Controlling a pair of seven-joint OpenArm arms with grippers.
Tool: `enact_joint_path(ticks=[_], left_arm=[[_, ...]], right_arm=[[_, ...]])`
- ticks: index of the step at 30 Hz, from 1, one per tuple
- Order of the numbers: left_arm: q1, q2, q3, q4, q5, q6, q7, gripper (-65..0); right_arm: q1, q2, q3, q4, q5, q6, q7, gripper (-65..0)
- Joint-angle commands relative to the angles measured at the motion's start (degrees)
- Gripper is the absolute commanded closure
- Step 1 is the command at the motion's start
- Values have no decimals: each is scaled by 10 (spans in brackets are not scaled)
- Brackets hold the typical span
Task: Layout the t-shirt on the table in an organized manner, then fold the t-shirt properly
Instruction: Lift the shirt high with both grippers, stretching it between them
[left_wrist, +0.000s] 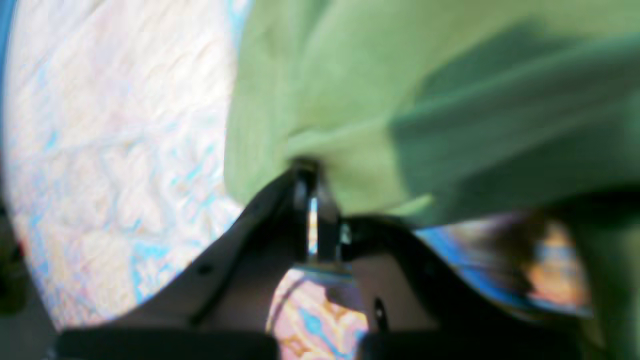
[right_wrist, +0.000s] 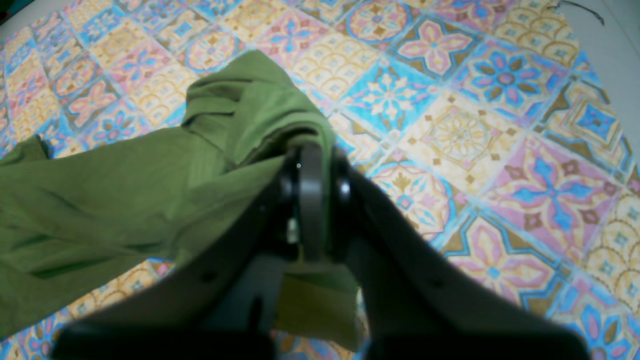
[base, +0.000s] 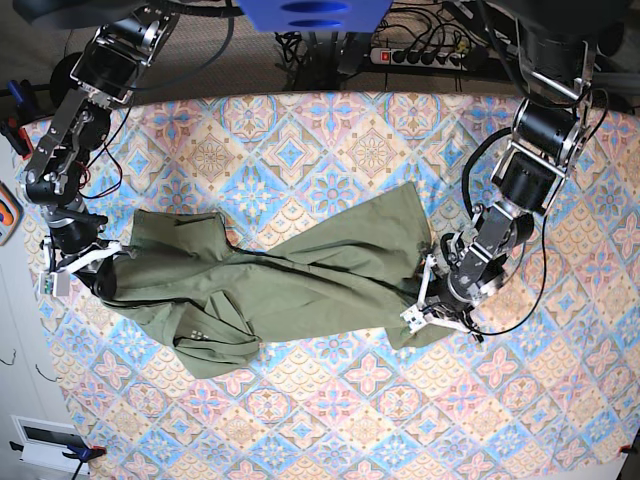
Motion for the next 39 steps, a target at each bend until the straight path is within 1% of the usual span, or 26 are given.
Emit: enact_joint_path(ticks=[1, 3, 6, 7, 9, 11, 15, 17, 20, 22, 23, 26, 27, 30, 33, 36, 39], left_arm=[[-17, -10, -30, 30, 3, 15, -6, 0], [-6, -15, -87, 76, 8, 15, -4, 0], [13, -23, -148, 137, 9, 15, -3, 0], [16, -30, -163, 159, 9, 15, -1, 0], [32, -42, -188, 209, 4, 14, 28, 0], [41, -49, -207, 258, 4, 14, 43, 0], [74, -56, -259, 358, 5, 14, 59, 0], [81, -56, -282, 409, 5, 14, 77, 0], [80, -56, -312, 476, 4, 13, 124, 0], [79, -56, -322, 514, 4, 13, 141, 0], [79, -56, -323, 531, 4, 13, 148, 0], [70, -56, -323, 579, 6, 13, 168, 0], [67, -56, -323, 591, 6, 13, 178, 0], [44, -55, -324, 615, 7, 13, 194, 0], [17, -55, -324, 615, 8, 13, 204, 0], [-18, -56, -324, 615, 5, 13, 214, 0], [-47, -55, -321, 614, 5, 13, 221, 0]], right_arm=[[10, 10, 2, 12, 12, 2, 18, -2], [12, 10, 2, 13, 13, 2, 18, -2], [13, 11, 3, 31, 13, 2, 15, -2], [13, 17, 3, 36, 13, 2, 14, -2], [10, 36, 3, 39, 13, 2, 14, -2], [12, 47, 6, 46, 19, 2, 17, -2], [14, 66, 49, 50, 56, 3, 16, -2], [14, 85, 62, 50, 71, 3, 17, -2], [31, 116, 69, 41, 79, 3, 17, -2], [44, 134, 69, 32, 79, 4, 17, -2], [50, 142, 69, 29, 79, 10, 17, -2], [73, 170, 71, 14, 79, 62, 17, -2], [82, 178, 71, 11, 79, 72, 17, -2], [106, 208, 68, -7, 87, 78, 17, -2], [142, 233, 67, -44, 125, 78, 17, -2], [184, 260, 65, -81, 149, 79, 16, -2], [237, 293, 27, -108, 153, 79, 17, -2]])
